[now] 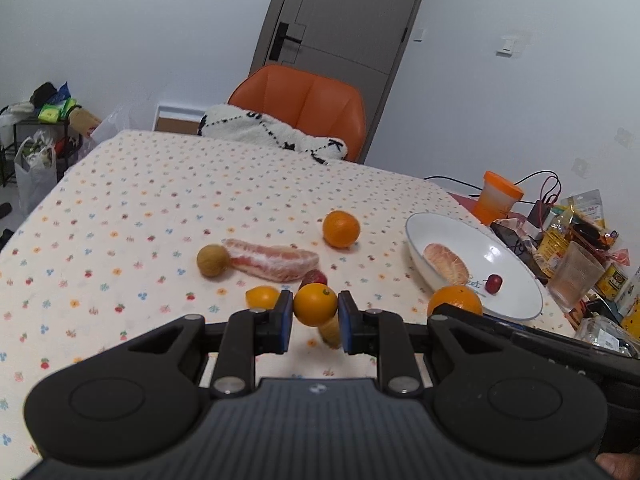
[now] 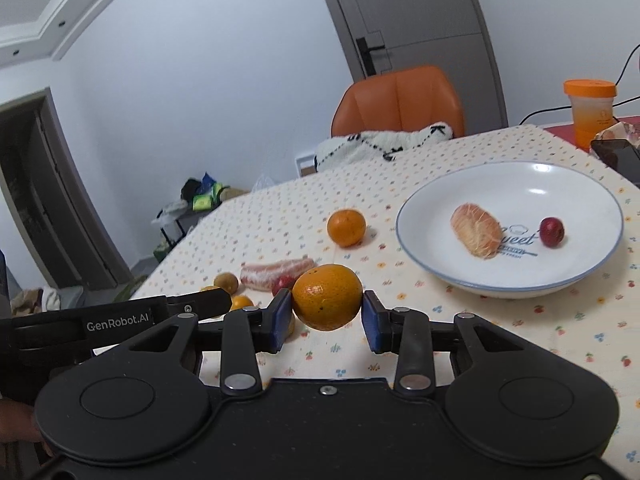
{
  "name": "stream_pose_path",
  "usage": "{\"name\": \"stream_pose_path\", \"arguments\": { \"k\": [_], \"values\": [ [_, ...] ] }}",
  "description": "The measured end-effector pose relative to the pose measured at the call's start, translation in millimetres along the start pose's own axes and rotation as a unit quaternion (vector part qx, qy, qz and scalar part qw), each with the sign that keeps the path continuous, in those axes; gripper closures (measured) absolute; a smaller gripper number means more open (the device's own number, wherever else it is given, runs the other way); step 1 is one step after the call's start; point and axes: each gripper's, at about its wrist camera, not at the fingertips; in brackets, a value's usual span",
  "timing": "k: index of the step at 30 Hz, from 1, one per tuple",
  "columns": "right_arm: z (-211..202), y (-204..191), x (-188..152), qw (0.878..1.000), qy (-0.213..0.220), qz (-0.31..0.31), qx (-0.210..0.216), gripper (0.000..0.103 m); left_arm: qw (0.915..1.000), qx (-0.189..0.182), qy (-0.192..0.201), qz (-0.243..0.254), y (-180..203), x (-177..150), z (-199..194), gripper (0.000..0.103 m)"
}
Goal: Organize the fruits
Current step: 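Carry the orange to the plate with the right gripper while the left gripper carries the mandarin there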
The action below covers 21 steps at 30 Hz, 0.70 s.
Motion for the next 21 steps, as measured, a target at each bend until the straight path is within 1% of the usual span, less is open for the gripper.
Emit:
{"name": "stream_pose_path", "arguments": {
  "k": [9, 21],
  "values": [
    [-14.3, 14.2, 3.1, 1.0, 0.022, 0.009, -0.008, 0.067, 0.9997, -0.015, 0.011, 0.018, 25.3, 10.5, 1.5, 0.081],
    [-33.8, 50.2, 6.7, 0.998, 0.045, 0.037, -0.027, 0.067, 0.9984, -0.033, 0.018, 0.043, 62.8, 20.8, 19.0, 0.081]
  ]
}}
Point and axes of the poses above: each gripper's, at about its wrist camera, not at the fingertips, and z roughly the way its jaws point, y to its right, x to its top, and after that the axes turned 1 degree about z, right-handed
